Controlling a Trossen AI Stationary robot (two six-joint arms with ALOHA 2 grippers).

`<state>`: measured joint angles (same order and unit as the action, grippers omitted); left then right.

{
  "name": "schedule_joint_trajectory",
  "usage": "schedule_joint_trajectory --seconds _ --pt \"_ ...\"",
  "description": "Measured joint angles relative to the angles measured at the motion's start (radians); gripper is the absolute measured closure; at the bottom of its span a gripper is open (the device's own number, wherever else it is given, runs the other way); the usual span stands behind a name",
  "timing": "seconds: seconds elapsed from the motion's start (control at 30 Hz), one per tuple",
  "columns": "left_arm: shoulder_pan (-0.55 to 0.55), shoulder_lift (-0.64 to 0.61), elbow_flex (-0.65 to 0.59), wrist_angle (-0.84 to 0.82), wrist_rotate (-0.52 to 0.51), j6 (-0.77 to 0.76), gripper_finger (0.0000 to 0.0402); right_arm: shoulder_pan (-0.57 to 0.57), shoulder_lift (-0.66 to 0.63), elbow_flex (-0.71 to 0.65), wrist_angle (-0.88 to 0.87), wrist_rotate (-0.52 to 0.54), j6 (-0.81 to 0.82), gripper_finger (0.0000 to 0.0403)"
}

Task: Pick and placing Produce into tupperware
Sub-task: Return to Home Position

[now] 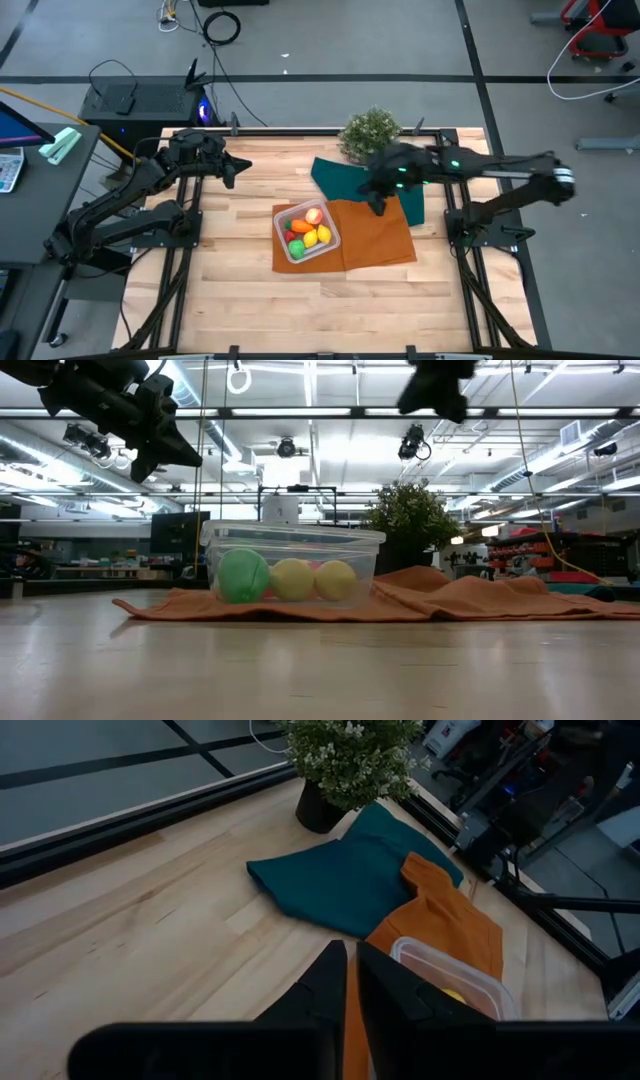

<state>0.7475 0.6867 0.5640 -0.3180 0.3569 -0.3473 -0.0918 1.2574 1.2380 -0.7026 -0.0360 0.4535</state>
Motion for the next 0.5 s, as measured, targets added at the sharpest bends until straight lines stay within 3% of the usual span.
schedule_joint_trajectory --seconds 0.27,0.5 --pt "0.000 0.000 0.000 0.012 0.000 0.004 0.0378 0.044 -0.372 -0.420 0.430 0.130 0.274 0.0403" --pt "0.000 0.000 0.000 0.013 0.000 0.044 0.0369 0.076 -0.585 -0.559 0.601 0.217 0.304 0.0403"
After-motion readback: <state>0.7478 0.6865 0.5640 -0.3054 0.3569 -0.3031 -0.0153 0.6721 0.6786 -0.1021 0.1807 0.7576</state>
